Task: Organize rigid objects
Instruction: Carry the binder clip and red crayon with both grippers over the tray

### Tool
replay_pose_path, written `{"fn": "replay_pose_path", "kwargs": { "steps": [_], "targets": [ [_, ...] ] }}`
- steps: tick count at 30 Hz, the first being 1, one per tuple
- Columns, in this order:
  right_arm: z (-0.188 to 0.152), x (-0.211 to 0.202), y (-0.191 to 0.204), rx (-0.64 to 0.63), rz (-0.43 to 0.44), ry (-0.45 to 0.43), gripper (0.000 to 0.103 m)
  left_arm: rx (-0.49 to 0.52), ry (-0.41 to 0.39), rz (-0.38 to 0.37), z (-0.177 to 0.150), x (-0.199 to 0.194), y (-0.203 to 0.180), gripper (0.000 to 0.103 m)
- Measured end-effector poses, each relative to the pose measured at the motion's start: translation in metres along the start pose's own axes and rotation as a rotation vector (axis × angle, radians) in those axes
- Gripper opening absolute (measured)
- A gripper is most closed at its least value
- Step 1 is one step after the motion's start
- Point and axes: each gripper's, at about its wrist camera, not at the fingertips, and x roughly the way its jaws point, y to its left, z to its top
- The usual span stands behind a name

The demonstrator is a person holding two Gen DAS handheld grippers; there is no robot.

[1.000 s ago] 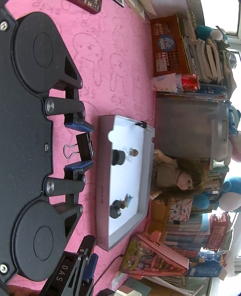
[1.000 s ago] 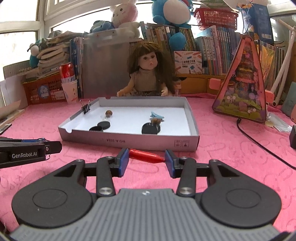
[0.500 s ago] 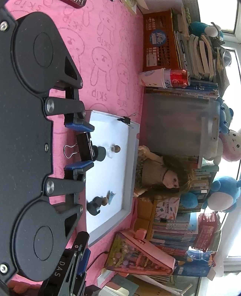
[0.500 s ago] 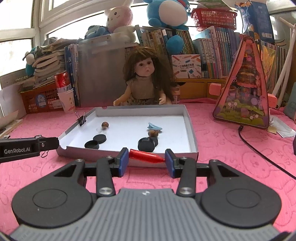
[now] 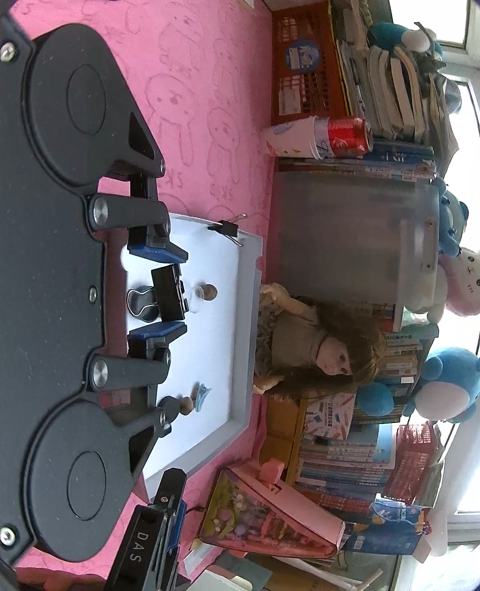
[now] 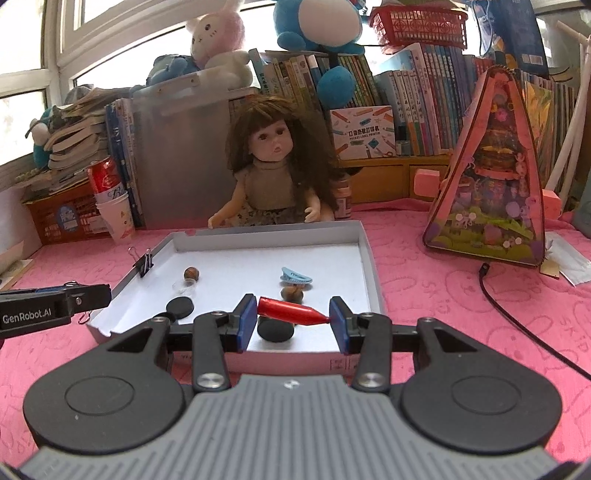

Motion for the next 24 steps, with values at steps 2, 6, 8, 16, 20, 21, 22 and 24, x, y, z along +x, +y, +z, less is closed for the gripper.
{"fn": "replay_pose_path", "kwargs": {
  "steps": [2, 6, 8, 16, 20, 21, 22, 24],
  "targets": [
    [0.006, 0.006, -0.002, 0.005, 0.000, 0.009, 0.048, 0.002, 0.014, -0.012, 0.006, 0.008, 0.001, 0.032],
    [0.021, 0.023, -0.006, 0.011, -0.002, 0.030, 0.048, -0.027, 0.053, -0.037, 0.024, 0.029, 0.006, 0.032],
    [0.029, 0.034, -0.009, 0.024, -0.002, 0.044, 0.048, -0.024, 0.057, -0.035, 0.031, 0.038, 0.007, 0.032],
    [0.047, 0.081, -0.022, 0.083, 0.009, 0.161, 0.048, -0.023, 0.141, -0.027, 0.052, 0.090, 0.010, 0.032],
    [0.059, 0.104, -0.027, 0.112, 0.004, 0.203, 0.048, -0.003, 0.178, -0.036, 0.064, 0.119, 0.008, 0.032],
    [0.062, 0.109, -0.029, 0.120, 0.006, 0.213, 0.048, -0.002, 0.186, -0.038, 0.065, 0.126, 0.007, 0.032],
    [0.064, 0.114, -0.030, 0.131, 0.008, 0.219, 0.048, -0.002, 0.191, -0.034, 0.067, 0.132, 0.007, 0.032],
    [0.066, 0.124, -0.031, 0.144, 0.007, 0.228, 0.048, 0.000, 0.193, -0.019, 0.069, 0.142, 0.006, 0.032]
  ]
}}
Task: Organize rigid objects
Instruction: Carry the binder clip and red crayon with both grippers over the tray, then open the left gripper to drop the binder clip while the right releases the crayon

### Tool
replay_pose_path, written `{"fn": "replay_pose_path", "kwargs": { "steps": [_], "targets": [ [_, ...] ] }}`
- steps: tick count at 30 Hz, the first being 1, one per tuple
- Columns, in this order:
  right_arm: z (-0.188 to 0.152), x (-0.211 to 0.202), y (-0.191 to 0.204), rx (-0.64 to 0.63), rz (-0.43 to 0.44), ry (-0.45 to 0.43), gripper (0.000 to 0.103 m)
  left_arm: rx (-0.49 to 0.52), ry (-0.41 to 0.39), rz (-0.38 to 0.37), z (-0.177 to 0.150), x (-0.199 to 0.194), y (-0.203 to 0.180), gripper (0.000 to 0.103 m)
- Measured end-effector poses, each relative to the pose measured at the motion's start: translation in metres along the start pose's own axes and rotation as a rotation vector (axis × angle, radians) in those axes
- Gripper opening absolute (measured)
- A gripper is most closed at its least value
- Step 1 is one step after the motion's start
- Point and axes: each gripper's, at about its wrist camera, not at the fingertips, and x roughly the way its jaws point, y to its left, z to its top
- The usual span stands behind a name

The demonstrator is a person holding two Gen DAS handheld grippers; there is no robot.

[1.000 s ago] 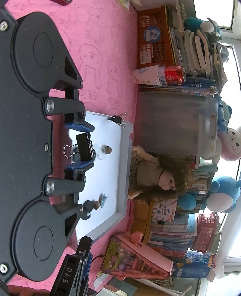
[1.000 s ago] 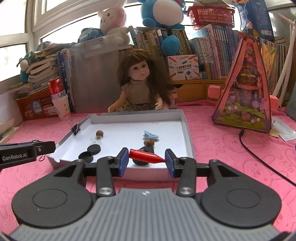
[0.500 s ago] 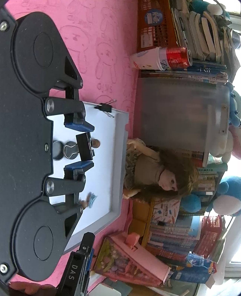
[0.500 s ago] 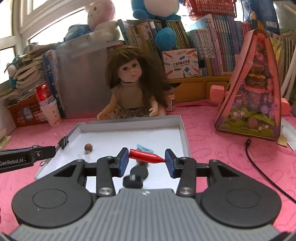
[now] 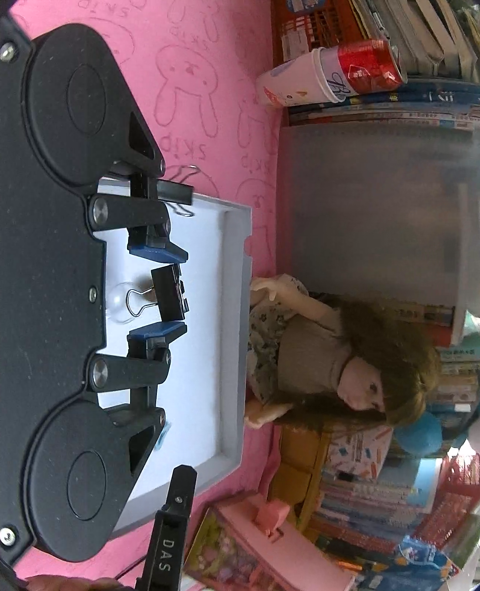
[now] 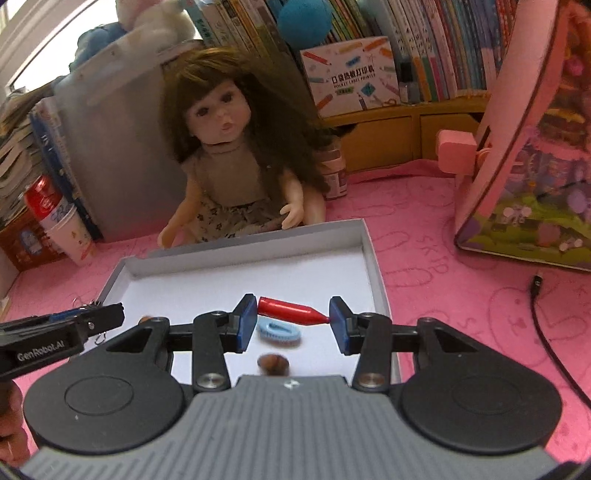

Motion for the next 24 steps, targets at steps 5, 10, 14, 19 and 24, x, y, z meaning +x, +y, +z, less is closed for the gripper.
{"fn": "replay_pose_path", "kwargs": {
  "steps": [5, 10, 14, 19, 24],
  "targets": [
    [0.005, 0.017, 0.004, -0.008, -0.015, 0.017, 0.048, -0.011, 0.025, 0.013, 0.005, 0.021, 0.000, 0.032],
    [0.005, 0.031, 0.007, -0.024, -0.032, 0.034, 0.048, 0.011, 0.018, 0.026, 0.006, 0.030, -0.003, 0.032],
    [0.003, 0.038, 0.008, -0.026, -0.032, 0.045, 0.049, 0.022, 0.022, 0.030, 0.006, 0.035, -0.007, 0.032],
    [0.001, 0.043, 0.008, -0.034, -0.036, 0.057, 0.049, 0.032, 0.034, 0.034, 0.002, 0.042, -0.009, 0.032],
    [0.000, 0.047, 0.007, -0.025, -0.034, 0.064, 0.050, 0.036, 0.038, 0.041, 0.000, 0.046, -0.009, 0.032]
  ]
}}
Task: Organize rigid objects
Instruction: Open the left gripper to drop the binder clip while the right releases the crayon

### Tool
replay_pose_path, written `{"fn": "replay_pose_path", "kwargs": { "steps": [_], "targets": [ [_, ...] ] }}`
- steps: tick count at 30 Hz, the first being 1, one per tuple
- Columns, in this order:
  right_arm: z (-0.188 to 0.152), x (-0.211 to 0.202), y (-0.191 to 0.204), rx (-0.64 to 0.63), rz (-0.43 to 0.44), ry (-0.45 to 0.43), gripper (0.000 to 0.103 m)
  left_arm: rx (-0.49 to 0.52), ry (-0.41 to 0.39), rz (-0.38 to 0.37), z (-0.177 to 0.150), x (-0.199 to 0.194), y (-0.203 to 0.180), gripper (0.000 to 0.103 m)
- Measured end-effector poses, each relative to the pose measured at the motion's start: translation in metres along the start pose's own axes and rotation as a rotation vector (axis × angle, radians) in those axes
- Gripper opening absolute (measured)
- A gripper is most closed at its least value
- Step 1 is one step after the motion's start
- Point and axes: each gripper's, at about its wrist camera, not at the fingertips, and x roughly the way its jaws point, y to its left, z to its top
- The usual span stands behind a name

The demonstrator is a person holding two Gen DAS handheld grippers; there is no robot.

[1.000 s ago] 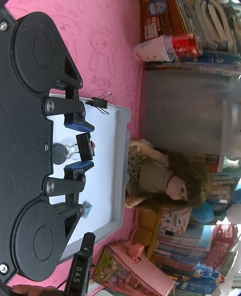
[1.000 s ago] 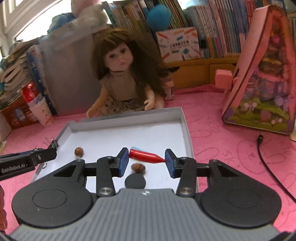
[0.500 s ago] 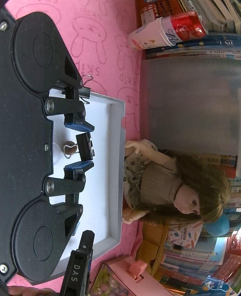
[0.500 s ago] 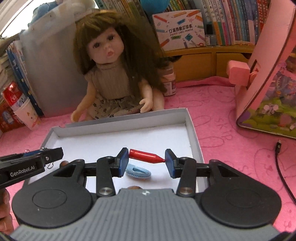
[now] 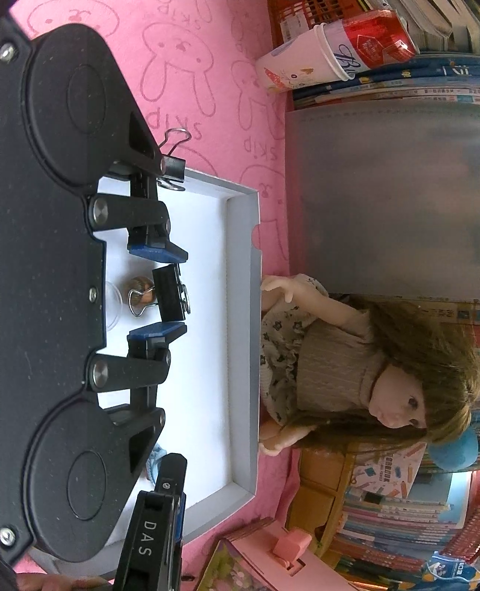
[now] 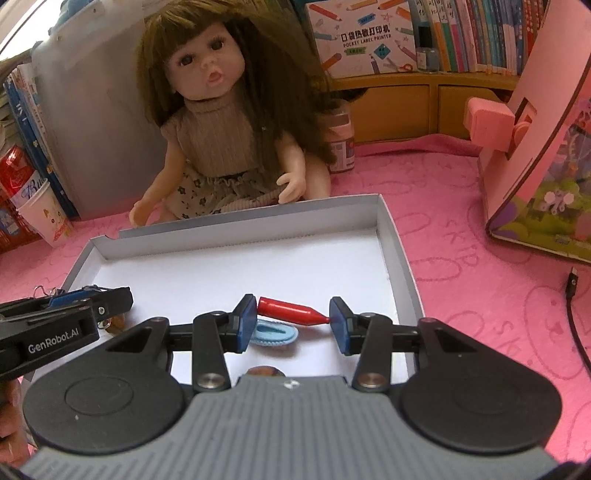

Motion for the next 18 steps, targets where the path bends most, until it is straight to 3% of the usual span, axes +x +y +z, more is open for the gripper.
{"fn": "replay_pose_path", "kwargs": {
  "steps": [4, 6, 18],
  "targets": [
    [0.000, -0.001, 0.000, 0.002, 0.007, -0.003, 0.051, 0.006, -0.004, 0.004, 0.000, -0.001, -0.001, 0.033],
    [0.001, -0.003, 0.000, 0.007, 0.019, -0.007, 0.063, 0.010, -0.010, 0.007, -0.001, -0.003, -0.001, 0.033],
    [-0.004, -0.030, 0.006, -0.017, 0.048, -0.064, 0.074, 0.038, -0.073, 0.015, -0.002, -0.040, -0.004, 0.055]
  ]
}}
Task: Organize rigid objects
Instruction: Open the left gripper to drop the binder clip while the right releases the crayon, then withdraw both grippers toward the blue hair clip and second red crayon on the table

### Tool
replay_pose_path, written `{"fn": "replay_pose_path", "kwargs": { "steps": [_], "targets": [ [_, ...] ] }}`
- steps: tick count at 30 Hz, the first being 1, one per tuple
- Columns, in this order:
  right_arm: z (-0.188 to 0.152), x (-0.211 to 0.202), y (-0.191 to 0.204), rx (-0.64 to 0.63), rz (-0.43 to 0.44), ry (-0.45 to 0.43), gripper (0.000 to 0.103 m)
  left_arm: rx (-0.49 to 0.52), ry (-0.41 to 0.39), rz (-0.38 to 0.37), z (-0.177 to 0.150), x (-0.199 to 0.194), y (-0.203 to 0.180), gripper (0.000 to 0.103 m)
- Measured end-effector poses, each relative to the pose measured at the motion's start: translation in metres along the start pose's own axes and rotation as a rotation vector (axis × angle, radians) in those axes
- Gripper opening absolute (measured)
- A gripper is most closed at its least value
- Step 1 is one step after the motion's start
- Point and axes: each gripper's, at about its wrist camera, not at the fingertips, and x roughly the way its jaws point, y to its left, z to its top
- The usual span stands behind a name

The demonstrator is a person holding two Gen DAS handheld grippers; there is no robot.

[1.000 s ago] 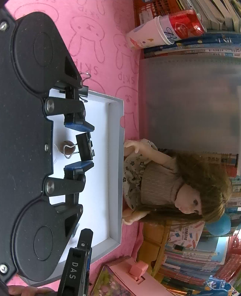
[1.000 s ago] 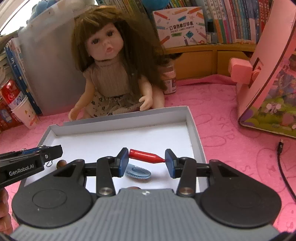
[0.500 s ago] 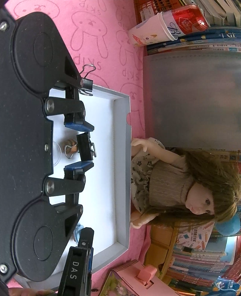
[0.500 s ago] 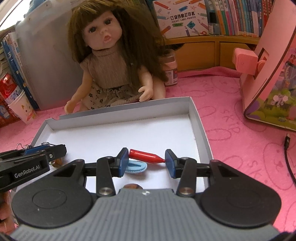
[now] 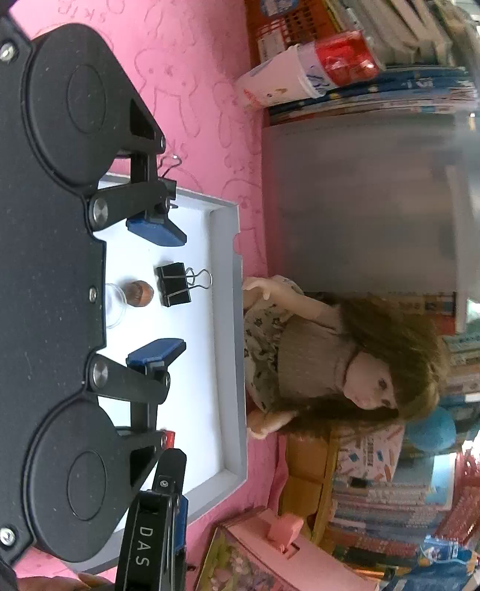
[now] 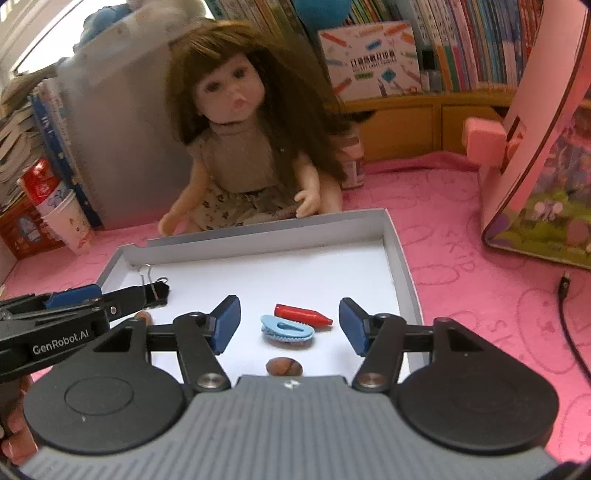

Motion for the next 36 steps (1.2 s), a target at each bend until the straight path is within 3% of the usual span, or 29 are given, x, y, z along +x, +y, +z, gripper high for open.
{"fn": "replay_pose_path", "kwargs": {
  "steps": [4, 13, 23, 36],
  "targets": [
    [-0.004, -0.017, 0.004, -0.036, 0.013, -0.033, 0.078, 0.009, -0.020, -0.005, -0.004, -0.017, 0.000, 0.063],
    [-0.020, -0.061, 0.009, -0.111, 0.059, -0.106, 0.086, 0.011, -0.045, -0.045, -0.023, -0.060, 0.003, 0.069],
    [-0.050, -0.107, 0.011, -0.200, 0.097, -0.151, 0.089, 0.048, -0.057, -0.073, -0.053, -0.105, -0.001, 0.071],
    [-0.092, -0.148, 0.011, -0.330, 0.160, -0.165, 0.091, 0.074, -0.014, -0.155, -0.103, -0.158, -0.011, 0.072]
  ]
}}
